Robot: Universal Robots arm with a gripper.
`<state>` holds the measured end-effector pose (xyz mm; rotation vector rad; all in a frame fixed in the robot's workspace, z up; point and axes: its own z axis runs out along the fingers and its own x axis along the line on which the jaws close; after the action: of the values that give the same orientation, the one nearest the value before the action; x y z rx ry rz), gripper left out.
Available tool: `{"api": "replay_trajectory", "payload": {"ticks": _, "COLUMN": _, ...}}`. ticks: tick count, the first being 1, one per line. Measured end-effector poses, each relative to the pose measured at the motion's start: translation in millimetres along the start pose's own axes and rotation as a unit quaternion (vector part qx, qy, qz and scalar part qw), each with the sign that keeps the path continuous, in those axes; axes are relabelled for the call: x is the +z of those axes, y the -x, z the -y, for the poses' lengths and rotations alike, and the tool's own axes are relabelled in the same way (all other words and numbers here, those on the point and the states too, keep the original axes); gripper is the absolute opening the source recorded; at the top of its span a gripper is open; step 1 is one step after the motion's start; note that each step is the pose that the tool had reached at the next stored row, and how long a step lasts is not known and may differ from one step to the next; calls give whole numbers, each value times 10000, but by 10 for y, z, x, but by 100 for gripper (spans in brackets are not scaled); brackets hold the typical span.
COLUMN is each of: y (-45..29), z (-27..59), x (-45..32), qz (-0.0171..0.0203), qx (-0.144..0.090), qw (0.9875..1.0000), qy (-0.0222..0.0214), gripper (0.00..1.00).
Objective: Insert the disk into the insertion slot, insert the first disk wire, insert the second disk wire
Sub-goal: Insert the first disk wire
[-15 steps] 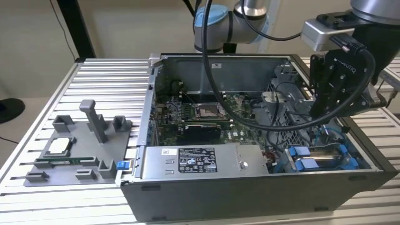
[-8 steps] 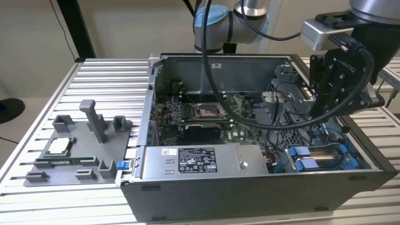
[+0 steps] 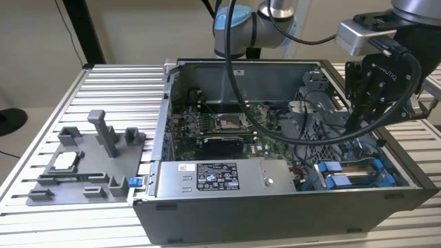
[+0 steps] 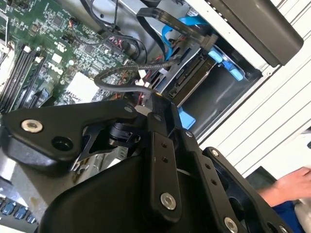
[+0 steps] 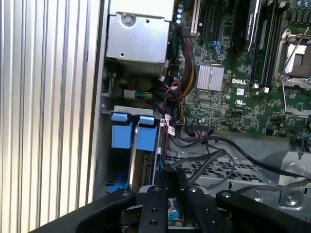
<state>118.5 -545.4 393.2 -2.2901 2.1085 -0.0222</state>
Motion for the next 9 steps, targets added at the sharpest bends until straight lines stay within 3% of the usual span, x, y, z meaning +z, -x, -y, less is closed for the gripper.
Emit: {"api": "replay_trajectory", "payload": {"ticks": 9, "y": -138, "z": 170, "x": 109, "qz": 79, "qx": 2, "qw": 10000, "qy": -6, "gripper": 0}}
